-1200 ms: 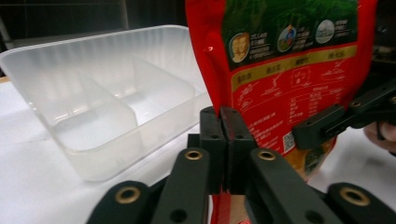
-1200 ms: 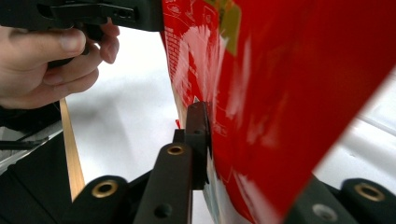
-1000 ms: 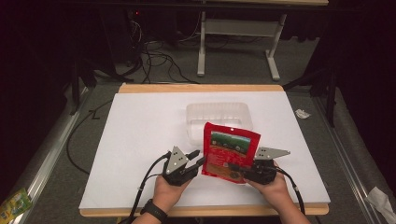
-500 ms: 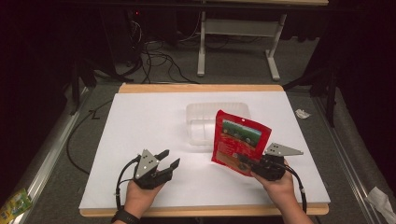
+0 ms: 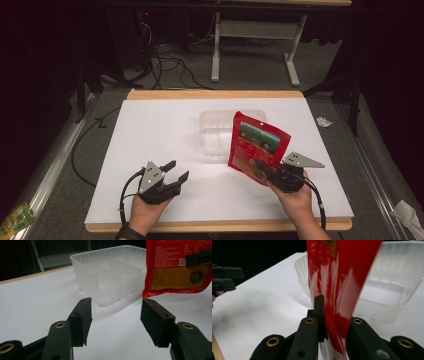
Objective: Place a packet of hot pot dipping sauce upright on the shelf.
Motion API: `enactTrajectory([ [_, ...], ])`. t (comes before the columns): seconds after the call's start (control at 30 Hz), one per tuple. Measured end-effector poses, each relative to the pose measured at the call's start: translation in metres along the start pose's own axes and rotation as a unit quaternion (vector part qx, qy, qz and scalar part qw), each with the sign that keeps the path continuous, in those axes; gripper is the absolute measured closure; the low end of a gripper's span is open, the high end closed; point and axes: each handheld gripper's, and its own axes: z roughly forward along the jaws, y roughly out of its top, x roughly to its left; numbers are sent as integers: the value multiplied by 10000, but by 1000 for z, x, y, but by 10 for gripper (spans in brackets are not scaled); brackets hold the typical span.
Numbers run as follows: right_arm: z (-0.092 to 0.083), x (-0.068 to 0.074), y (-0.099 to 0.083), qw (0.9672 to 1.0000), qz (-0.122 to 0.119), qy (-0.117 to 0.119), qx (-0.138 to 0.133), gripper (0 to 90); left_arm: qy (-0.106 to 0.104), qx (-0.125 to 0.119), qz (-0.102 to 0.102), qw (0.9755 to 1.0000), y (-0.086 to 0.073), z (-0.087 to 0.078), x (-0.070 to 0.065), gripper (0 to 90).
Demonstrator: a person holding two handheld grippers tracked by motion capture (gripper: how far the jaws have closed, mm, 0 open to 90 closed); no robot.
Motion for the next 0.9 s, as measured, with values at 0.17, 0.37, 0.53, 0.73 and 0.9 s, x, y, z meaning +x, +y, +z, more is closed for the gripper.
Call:
enactTrajectory([
  [0.17,3,8,7,9998,0,-167,-75,847,-89,-72,-104,9999,1,-3,2,429],
  [0.37,13,17,14,9993,97,-346,-141,847,-133,-128,-76,9998,1,-4,3,429],
  [0.53,19,25,26,9987,82,-447,-231,847,-161,-137,-18,9998,2,-7,2,428],
  [0.73,24,31,42,9971,96,-628,-413,847,-209,-147,29,9997,2,-8,0,417],
  [0.9,30,32,49,9956,127,-776,-511,847,-240,-146,88,9996,1,-7,-2,403],
])
